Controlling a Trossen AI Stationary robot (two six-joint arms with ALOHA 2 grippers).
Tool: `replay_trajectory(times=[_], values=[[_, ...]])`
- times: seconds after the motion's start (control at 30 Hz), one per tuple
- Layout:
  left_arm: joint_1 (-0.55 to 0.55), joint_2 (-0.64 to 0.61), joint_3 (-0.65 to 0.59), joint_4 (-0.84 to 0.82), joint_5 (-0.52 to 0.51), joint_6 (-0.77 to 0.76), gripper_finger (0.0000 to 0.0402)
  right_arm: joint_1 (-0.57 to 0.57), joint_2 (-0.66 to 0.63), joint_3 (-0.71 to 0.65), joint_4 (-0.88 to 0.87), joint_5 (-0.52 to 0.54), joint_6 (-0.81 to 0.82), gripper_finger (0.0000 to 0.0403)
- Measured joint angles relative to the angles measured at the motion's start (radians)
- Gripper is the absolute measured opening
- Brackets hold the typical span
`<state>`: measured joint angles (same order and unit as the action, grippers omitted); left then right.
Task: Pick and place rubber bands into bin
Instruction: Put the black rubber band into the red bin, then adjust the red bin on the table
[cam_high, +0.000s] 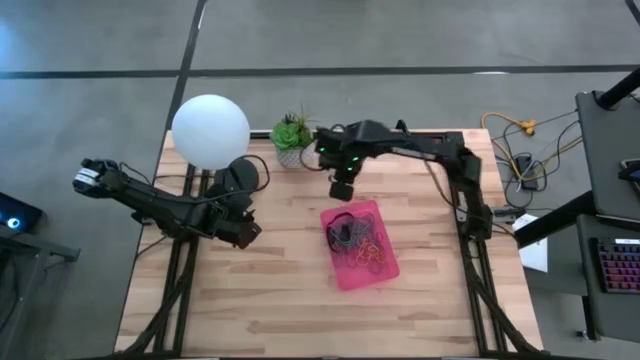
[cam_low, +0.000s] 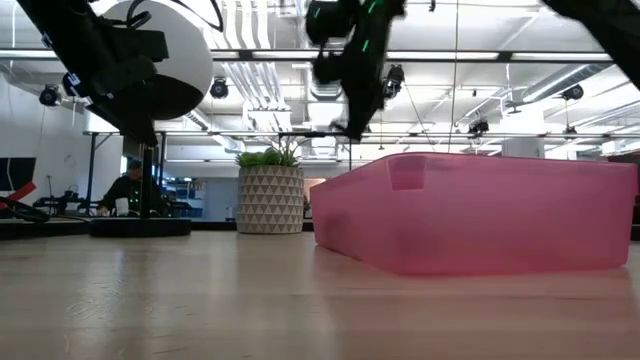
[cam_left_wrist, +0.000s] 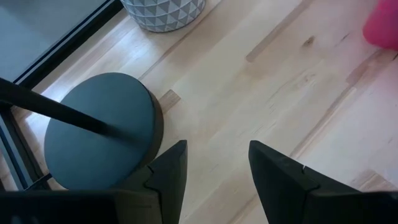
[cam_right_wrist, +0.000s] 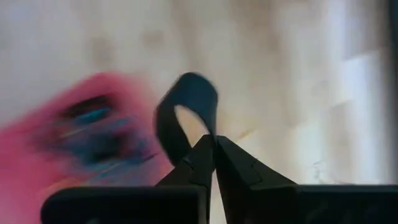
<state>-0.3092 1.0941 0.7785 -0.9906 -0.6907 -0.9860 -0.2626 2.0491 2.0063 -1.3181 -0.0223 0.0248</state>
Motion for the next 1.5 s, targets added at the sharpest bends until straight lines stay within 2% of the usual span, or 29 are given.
replay_trajectory(times=[0.07, 0.13, 0.27, 0.37, 0.5, 0.63, 0.73, 0.87, 0.93, 1.1, 1.23, 1.4, 1.5], values=[[0.0, -0.001, 0.0, 0.009, -0.002, 0.008, 0.0157, 0.016, -0.037, -0.006, -0.053, -0.138, 0.067, 0.0009], [0.002, -0.001, 0.0, 0.031, -0.005, 0.035, 0.0157, 0.049, -0.052, -0.038, -0.069, -0.208, 0.128, 0.0011], [0.004, -0.001, 0.0, 0.047, -0.007, 0.078, 0.0157, 0.135, -0.05, -0.115, -0.067, -0.217, 0.159, 0.0038], [0.006, -0.002, 0.0, 0.046, -0.007, 0.081, 0.0157, 0.186, -0.038, -0.179, -0.065, -0.216, 0.159, 0.0079], [0.007, -0.002, 0.0, 0.044, -0.007, 0.08, 0.0157, 0.223, -0.041, -0.262, -0.039, -0.141, 0.159, 0.0141], [0.006, -0.002, 0.0, 0.044, -0.007, 0.079, 0.0157, 0.243, -0.052, -0.269, -0.018, -0.145, 0.123, 0.0191], [0.006, -0.002, 0.0, 0.045, -0.007, 0.079, 0.0157, 0.259, -0.044, -0.267, 0.1, -0.185, 0.055, 0.0208], [0.006, -0.002, 0.0, 0.048, -0.007, 0.078, 0.0157, 0.265, -0.003, -0.27, 0.294, -0.188, 0.031, 0.0206], [0.006, -0.002, 0.0, 0.047, -0.006, 0.078, 0.0157, 0.261, 0.033, -0.261, 0.316, -0.185, 0.036, 0.02], [0.006, -0.002, 0.0, 0.049, 0.002, 0.077, 0.0157, 0.261, 0.083, -0.252, 0.216, -0.161, 0.026, 0.0182], [0.006, -0.003, 0.0, 0.05, 0.004, 0.077, 0.0157, 0.269, 0.072, -0.254, 0.129, -0.154, 0.02, 0.017], [0.007, -0.003, 0.0, 0.056, 0.004, 0.077, 0.0157, 0.324, 0.05, -0.262, 0.029, -0.172, 0.016, 0.0158], [0.007, -0.003, 0.0, 0.058, 0.004, 0.077, 0.0157, 0.367, 0.053, -0.313, 0.044, -0.201, 0.037, 0.0152]])
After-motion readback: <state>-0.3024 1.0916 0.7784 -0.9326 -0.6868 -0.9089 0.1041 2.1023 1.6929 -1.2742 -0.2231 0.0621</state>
